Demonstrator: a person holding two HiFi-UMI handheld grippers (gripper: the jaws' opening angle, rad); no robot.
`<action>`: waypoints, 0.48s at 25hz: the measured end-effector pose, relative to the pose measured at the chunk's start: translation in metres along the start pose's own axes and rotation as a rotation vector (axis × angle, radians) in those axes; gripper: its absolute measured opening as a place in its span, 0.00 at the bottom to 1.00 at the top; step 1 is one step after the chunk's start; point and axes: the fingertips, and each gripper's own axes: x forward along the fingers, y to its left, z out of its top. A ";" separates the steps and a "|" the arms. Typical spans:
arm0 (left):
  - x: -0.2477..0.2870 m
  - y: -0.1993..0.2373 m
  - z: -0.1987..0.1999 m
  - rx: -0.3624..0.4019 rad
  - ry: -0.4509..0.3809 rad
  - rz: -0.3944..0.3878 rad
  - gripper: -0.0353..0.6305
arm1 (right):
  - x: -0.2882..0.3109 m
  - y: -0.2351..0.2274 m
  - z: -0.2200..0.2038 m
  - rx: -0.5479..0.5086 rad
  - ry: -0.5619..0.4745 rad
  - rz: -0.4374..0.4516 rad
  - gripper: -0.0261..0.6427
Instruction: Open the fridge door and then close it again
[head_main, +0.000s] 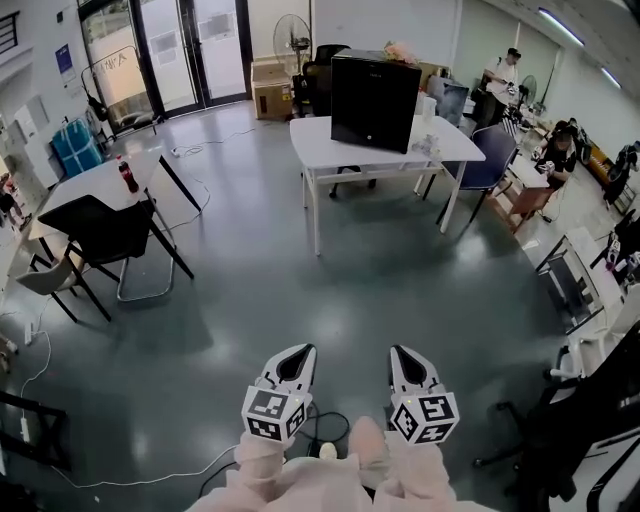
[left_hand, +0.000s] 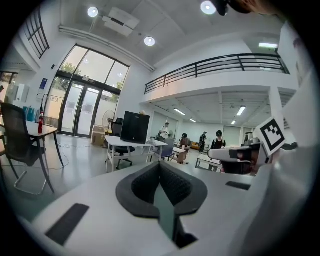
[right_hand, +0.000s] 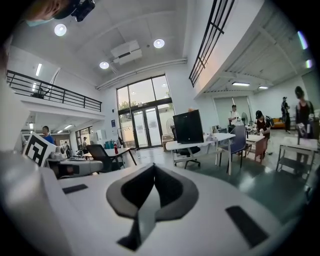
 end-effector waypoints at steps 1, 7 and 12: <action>0.002 0.000 0.002 0.002 -0.003 -0.003 0.07 | 0.001 0.000 0.000 0.002 0.003 -0.001 0.06; 0.015 0.010 0.013 0.005 -0.025 0.000 0.07 | 0.018 -0.001 0.003 0.008 0.007 -0.002 0.06; 0.035 0.022 0.012 0.006 -0.022 0.005 0.07 | 0.043 -0.003 0.001 0.002 0.013 0.020 0.06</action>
